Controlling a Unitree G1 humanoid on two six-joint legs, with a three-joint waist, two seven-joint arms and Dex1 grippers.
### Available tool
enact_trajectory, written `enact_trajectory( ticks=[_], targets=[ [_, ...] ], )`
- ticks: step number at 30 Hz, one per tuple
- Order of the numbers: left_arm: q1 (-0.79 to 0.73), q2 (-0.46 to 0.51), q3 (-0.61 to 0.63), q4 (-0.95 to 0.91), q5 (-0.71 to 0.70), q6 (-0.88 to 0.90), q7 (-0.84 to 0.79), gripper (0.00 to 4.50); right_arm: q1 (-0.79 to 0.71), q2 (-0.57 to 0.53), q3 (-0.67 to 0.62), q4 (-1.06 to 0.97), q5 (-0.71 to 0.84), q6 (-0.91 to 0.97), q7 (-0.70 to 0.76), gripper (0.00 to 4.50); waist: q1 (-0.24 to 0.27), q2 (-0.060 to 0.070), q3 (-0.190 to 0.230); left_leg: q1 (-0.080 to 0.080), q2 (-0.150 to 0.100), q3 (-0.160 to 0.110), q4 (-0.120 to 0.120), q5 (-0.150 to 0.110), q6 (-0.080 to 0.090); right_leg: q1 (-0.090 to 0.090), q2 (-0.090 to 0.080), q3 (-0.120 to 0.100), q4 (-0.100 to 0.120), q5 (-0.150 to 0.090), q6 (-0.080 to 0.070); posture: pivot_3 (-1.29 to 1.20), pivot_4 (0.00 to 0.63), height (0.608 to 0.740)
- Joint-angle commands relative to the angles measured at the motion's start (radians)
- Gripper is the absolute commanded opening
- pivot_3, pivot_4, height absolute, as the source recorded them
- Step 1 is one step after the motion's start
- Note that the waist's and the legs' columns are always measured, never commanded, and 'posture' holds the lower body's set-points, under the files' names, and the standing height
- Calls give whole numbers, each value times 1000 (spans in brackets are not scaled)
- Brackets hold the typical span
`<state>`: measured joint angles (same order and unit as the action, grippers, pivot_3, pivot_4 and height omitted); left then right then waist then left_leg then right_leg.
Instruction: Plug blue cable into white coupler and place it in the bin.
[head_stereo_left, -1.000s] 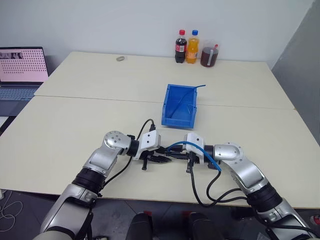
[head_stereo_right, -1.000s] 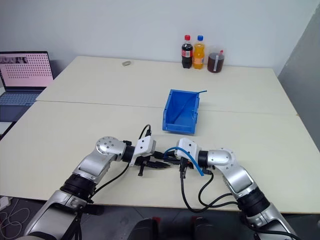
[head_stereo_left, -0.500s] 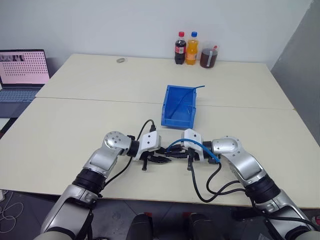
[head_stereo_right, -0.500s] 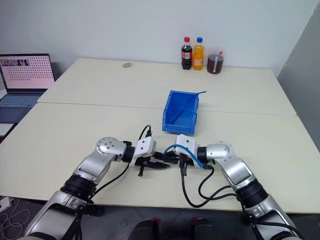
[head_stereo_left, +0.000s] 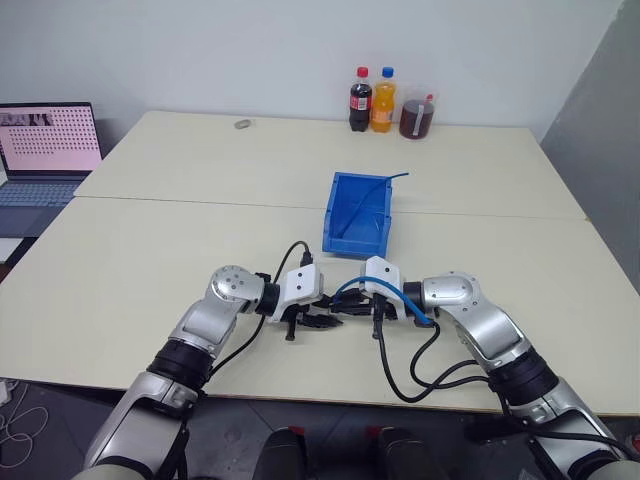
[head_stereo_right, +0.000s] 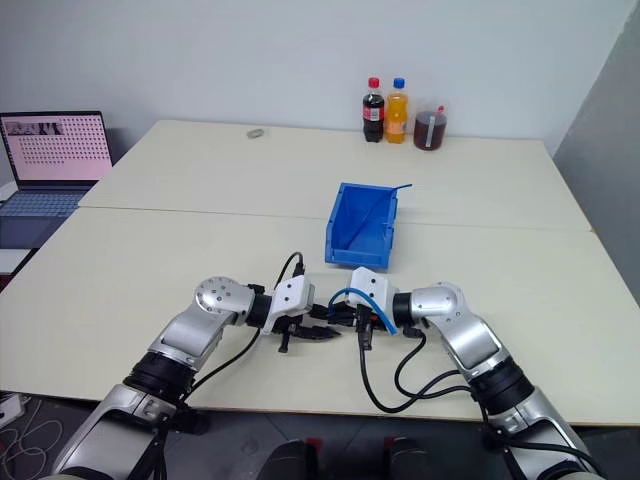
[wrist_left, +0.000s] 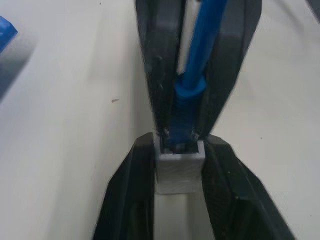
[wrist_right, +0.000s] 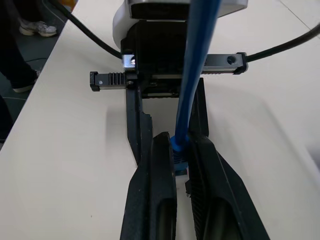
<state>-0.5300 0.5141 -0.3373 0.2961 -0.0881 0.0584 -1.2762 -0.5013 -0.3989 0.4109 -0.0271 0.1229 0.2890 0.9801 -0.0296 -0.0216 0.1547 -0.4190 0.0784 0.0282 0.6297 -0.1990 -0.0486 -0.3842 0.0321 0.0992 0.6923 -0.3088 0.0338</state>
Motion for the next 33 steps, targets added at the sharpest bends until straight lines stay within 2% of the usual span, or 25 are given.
enact_trajectory(
  ticks=[1,2,7,11,14,17,24,27,29,33],
  targets=[
    [19,22,20,-20,-4,-11,-2,2281,21,-7,-73,-57,22,15,-42,75,0,0,1,0,0,0,0,0,0,-1,0,0,1,0,0,0,150,740],
    [26,25,30,-25,-10,-15,3,2403,25,-10,-88,-79,34,17,-48,75,0,0,1,-1,0,0,0,0,0,-2,0,0,2,0,-1,0,150,740],
    [55,28,97,-90,-62,30,43,3644,47,-18,-142,-187,78,61,-68,74,-2,0,2,-2,0,0,0,0,0,-4,1,0,4,-1,-2,0,150,740],
    [69,29,177,-190,-104,105,132,4473,56,-29,-211,-275,137,139,-96,74,-2,-1,4,-3,1,0,0,0,0,-5,1,0,4,-1,-2,0,150,740],
    [65,30,240,-271,-95,155,243,4500,23,-9,-316,-301,213,224,-166,74,-2,-1,4,-3,1,0,0,0,0,-5,1,0,4,-1,-2,0,150,740],
    [41,27,280,-341,-62,233,366,4500,-76,47,-410,-220,273,282,-259,74,-5,-1,5,-3,1,0,0,0,0,-5,1,0,4,-1,-2,0,150,740],
    [-31,6,278,-360,-13,311,508,4500,-381,133,-441,239,203,255,-397,74,-12,-1,5,-2,1,0,-1,0,0,-5,1,0,5,-1,-3,0,150,740],
    [-80,-15,282,-328,-13,332,549,4500,-526,143,-425,493,170,263,-387,74,-11,0,7,-5,1,0,-1,0,0,-7,1,0,4,0,-5,0,150,740],
    [-98,-15,276,-308,-6,325,556,4500,-585,103,-386,603,128,254,-324,776,-10,0,7,-9,0,1,-1,0,0,-11,1,1,5,2,-7,0,150,740],
    [-110,-9,272,-289,-3,318,559,4500,-630,37,-339,690,81,229,-226,1663,-1,0,7,-15,0,2,-1,0,0,-19,0,1,5,2,-7,0,150,740]
  ],
)
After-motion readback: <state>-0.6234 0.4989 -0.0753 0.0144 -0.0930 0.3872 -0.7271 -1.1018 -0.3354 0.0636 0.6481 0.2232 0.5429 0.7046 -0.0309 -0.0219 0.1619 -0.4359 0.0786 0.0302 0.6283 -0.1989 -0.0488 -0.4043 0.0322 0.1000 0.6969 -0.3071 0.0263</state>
